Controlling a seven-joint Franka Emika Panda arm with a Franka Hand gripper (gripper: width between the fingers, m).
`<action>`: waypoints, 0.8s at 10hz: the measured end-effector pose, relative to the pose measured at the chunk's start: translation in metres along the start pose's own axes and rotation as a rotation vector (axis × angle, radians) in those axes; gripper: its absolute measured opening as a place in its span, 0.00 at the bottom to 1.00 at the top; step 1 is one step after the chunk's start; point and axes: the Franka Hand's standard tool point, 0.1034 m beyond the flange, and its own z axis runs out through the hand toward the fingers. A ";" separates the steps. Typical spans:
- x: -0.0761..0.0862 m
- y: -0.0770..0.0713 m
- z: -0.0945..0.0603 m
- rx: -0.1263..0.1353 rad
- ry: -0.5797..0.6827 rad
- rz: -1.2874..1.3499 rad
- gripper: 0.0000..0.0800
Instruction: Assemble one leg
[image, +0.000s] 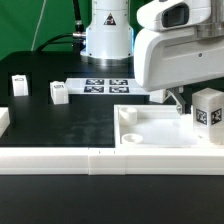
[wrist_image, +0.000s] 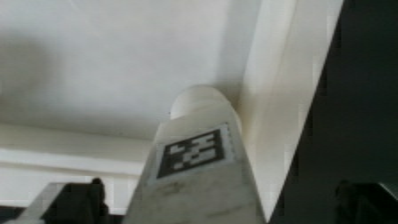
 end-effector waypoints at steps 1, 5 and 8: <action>0.000 0.000 0.000 0.000 0.000 0.008 0.67; 0.000 0.000 0.000 0.000 0.000 0.054 0.36; -0.001 0.001 0.001 0.017 0.017 0.368 0.36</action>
Offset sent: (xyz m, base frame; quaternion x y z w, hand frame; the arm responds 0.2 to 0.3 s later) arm 0.0000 0.0000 0.0000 0.0000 0.0000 0.0000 1.0000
